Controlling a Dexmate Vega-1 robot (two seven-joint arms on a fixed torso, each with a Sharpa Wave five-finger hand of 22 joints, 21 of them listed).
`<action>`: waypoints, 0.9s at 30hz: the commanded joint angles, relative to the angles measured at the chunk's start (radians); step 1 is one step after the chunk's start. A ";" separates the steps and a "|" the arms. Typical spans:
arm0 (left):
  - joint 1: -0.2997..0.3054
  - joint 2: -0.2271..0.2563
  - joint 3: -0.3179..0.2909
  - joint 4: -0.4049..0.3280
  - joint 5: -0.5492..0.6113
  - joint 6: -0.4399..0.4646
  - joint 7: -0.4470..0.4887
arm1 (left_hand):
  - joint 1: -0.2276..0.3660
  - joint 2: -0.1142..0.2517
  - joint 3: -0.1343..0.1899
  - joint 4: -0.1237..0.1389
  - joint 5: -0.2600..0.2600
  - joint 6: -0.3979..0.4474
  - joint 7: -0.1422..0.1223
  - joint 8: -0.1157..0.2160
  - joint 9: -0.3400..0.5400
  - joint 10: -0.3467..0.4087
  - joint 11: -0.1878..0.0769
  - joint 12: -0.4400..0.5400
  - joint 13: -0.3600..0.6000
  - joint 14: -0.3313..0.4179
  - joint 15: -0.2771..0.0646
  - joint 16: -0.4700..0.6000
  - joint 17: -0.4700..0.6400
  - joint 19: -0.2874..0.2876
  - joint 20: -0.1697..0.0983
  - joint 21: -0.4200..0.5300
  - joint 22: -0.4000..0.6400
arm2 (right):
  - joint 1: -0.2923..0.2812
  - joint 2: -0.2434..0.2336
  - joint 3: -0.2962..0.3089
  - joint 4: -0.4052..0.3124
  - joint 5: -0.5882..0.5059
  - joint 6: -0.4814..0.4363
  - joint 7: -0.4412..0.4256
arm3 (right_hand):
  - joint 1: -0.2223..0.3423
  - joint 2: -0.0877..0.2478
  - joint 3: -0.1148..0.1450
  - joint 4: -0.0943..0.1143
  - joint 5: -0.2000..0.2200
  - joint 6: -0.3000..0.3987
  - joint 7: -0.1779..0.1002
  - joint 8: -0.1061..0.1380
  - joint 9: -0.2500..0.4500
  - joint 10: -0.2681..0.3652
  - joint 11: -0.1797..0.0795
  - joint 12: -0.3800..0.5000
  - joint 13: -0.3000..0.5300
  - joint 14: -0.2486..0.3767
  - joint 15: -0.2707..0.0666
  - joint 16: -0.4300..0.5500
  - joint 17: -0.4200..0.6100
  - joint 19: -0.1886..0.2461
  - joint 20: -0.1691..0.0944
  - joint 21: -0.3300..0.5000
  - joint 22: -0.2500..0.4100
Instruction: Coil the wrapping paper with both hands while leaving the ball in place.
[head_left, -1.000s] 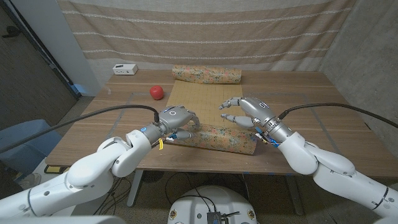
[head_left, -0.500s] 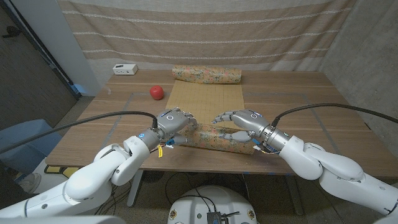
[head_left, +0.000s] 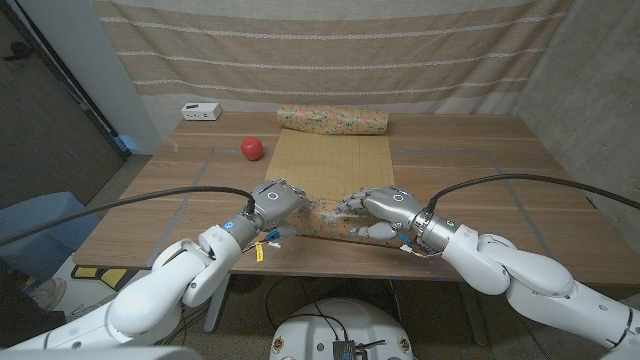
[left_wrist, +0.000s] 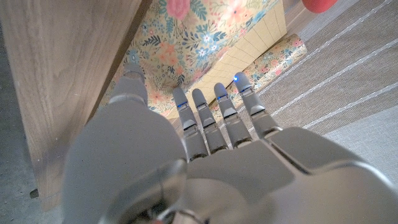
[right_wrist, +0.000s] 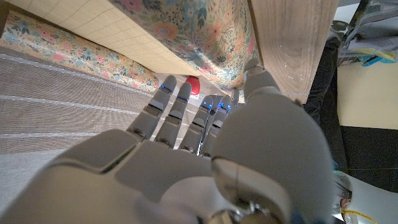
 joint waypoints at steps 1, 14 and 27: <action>-0.005 -0.053 0.015 0.033 0.096 0.011 -0.055 | 0.019 0.010 -0.011 0.004 -0.003 -0.096 -0.001 -0.053 -0.015 -0.041 0.017 -0.041 -0.021 -0.027 -0.026 -0.017 -0.016 0.011 0.002 0.010 -0.002 | 0.056 0.040 -0.055 0.031 -0.057 -0.017 0.061 | 0.002 0.002 -0.013 0.006 0.012 -0.043 0.005 -0.013 0.004 -0.034 0.017 -0.018 0.001 -0.026 -0.129 -0.016 -0.006 -0.012 0.002 -0.006 0.001; -0.012 -0.071 -0.006 0.056 0.020 -0.021 -0.048 | 0.024 0.035 -0.018 0.014 -0.009 -0.064 0.019 -0.065 -0.036 0.020 0.000 -0.050 -0.053 0.040 -0.060 0.001 -0.023 0.056 -0.018 0.022 -0.008 | 0.132 0.086 -0.131 0.093 -0.098 -0.085 0.177 | 0.047 0.039 -0.009 0.002 0.026 -0.014 0.045 0.011 0.003 0.067 0.071 0.009 -0.002 0.109 -0.151 0.019 -0.034 0.060 -0.023 0.024 0.002; 0.013 -0.067 -0.034 0.064 -0.060 -0.046 0.063 | 0.060 0.069 0.004 0.004 -0.016 0.096 0.029 -0.016 -0.041 0.176 -0.038 -0.031 -0.070 0.146 -0.106 0.014 -0.025 0.079 -0.018 0.035 -0.007 | 0.209 0.114 -0.181 0.168 -0.077 -0.089 0.211 | 0.111 0.025 -0.048 0.008 0.016 -0.151 0.027 -0.022 0.005 -0.086 0.056 -0.053 -0.005 -0.024 -0.153 -0.052 -0.064 0.037 -0.091 0.027 0.002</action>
